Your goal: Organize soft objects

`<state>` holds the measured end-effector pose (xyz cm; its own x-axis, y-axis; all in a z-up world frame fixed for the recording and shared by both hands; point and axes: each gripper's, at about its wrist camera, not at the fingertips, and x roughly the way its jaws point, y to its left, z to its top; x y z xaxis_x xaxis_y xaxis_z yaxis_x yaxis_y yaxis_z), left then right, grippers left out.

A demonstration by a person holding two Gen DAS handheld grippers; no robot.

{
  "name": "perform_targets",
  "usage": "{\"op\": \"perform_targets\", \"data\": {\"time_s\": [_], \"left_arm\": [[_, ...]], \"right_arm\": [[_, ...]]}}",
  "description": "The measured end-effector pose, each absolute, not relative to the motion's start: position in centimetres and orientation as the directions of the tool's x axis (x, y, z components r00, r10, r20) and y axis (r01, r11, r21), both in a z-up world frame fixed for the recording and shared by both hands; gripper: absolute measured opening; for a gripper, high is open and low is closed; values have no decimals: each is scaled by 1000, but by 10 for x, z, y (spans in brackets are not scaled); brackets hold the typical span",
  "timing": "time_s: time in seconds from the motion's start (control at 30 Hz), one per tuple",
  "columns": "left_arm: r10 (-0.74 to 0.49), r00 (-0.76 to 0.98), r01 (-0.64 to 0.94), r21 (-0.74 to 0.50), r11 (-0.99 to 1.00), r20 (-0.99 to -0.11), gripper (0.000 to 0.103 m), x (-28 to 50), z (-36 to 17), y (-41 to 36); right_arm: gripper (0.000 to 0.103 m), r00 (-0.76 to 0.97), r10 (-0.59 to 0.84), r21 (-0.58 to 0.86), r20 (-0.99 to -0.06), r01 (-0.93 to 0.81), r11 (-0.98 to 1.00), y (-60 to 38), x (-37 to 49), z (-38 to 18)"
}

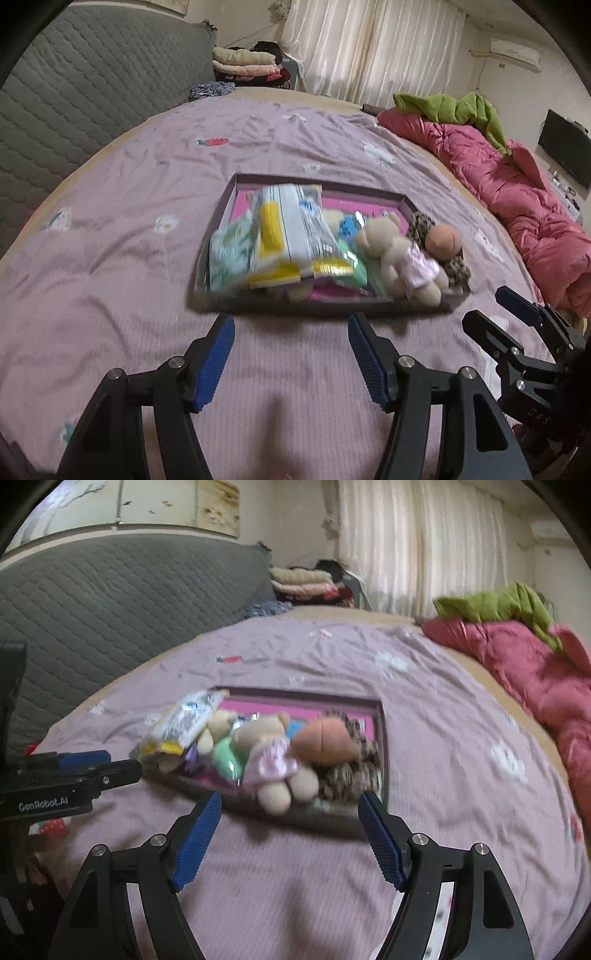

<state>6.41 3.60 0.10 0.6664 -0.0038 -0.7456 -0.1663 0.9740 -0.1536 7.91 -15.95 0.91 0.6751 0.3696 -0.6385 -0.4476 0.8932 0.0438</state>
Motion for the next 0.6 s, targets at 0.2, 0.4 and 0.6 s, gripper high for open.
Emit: {"op": "perform_targets", "data": {"time_s": [0.2,0.4,0.6], "left_arm": [[-6,663,-156,-147,977,-748,64,39,4,20],[12,641,-184,-138,973,-767,64,21,2,14],[13,634,-195,-143,970,-773,64,9,1,9]], "right_arm": [[78,661,313,29,-682,-403,915,-163,51,2],[78,654,303,29,-694,-395,918,-164,29,3],[78,654,321,57,-685,-391,919,-163,8,8]]}}
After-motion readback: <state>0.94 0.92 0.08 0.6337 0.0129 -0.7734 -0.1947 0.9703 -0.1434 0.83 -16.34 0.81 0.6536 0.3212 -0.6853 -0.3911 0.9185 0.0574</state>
